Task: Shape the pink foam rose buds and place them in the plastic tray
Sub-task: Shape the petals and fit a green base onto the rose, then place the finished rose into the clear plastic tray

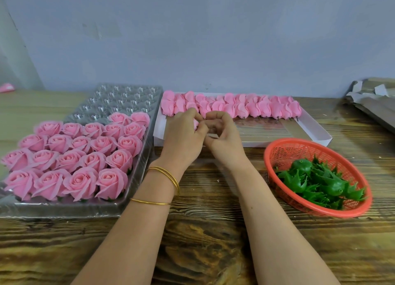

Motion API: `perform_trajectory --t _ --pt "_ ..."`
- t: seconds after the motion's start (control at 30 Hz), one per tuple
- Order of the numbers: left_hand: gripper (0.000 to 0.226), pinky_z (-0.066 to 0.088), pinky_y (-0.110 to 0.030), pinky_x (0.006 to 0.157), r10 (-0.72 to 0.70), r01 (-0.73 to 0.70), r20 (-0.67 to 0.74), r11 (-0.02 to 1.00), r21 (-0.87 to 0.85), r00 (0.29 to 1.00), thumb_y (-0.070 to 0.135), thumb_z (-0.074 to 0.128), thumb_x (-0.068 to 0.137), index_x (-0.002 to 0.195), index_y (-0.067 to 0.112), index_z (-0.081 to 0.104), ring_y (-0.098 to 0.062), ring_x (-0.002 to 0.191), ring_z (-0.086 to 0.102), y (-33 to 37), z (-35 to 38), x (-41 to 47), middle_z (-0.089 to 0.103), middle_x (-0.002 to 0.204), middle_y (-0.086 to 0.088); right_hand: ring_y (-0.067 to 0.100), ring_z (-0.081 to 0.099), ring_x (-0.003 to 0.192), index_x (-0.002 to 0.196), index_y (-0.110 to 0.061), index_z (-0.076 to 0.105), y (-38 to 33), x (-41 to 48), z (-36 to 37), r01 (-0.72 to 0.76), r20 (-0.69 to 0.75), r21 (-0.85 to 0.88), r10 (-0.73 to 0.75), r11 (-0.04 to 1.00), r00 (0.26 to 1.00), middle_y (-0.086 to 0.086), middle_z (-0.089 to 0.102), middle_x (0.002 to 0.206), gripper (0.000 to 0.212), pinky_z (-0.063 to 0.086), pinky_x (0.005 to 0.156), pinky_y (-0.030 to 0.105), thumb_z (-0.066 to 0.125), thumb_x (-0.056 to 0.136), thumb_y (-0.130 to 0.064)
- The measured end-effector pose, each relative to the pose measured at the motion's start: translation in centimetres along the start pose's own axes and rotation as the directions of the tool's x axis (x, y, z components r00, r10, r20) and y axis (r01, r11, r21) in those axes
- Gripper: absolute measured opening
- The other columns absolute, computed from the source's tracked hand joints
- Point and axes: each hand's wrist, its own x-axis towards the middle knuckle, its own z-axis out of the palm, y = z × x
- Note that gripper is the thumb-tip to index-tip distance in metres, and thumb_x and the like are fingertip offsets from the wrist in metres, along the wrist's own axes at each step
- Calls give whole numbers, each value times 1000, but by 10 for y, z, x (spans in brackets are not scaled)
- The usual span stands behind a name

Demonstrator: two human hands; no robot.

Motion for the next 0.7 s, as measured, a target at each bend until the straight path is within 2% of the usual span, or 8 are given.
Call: perform_trajectory --t 0.07,0.13,0.17,0.27,0.37,0.47,0.57,0.7 --pt "4 33 -25 61 4 -4 8 1000 17 1000 15 54 90 91 15 58 -23 81 52 6 -8 5 59 88 -8 5 64 79 114 -17 49 -3 1 -2 -7 -7 18 7 1000 1000 5 64 101 49 53 75 26 72 75 2" --pt "4 26 -24 53 8 -8 -2 1000 28 1000 16 54 91 87 16 55 -18 71 47 14 -23 14 53 78 -1 12 65 92 116 -22 49 -5 1 -3 -34 -10 22 34 999 999 6 64 112 57 55 81 27 76 66 -16" --pt "5 24 -25 53 9 -9 -12 999 31 1000 15 54 90 86 16 56 -18 69 46 18 -31 19 50 74 1 16 65 97 119 -21 50 -5 1 -3 -50 -17 26 50 998 999 8 64 116 61 55 84 27 78 65 -17" --pt "6 29 -25 60 14 -13 -6 996 83 1000 15 56 88 90 13 62 -21 73 48 24 -62 41 52 71 1 16 65 99 123 -18 50 -5 0 -4 -71 -30 41 72 997 997 12 64 119 54 55 81 21 77 79 -5" --pt "7 40 -27 70 -26 18 62 991 131 998 16 57 87 90 13 63 -27 82 58 16 -90 61 60 83 -7 10 64 94 122 -17 51 -6 -1 -5 -83 -19 31 84 996 996 14 64 117 46 54 78 18 72 83 -2" --pt "5 40 -27 71 -100 80 88 976 205 991 14 58 87 88 13 63 -26 76 60 -9 -108 76 61 79 -6 11 62 93 121 -17 52 -7 -1 -4 -92 -9 7 92 996 996 14 64 116 44 54 77 17 71 84 -3" --pt "6 44 -30 72 -198 162 106 946 280 974 12 57 86 86 9 62 -27 66 60 -44 -118 86 58 67 -3 11 62 93 120 -16 53 -7 -2 -4 -98 -8 -9 98 995 995 12 64 115 42 53 80 20 71 85 -4" --pt "9 51 -39 79 -333 268 132 893 361 934 9 57 87 80 5 61 -32 68 61 -91 -128 93 62 72 -18 13 62 95 120 -14 54 -7 -1 -4 -109 -21 -17 109 994 994 11 65 114 41 53 88 29 71 84 -4"
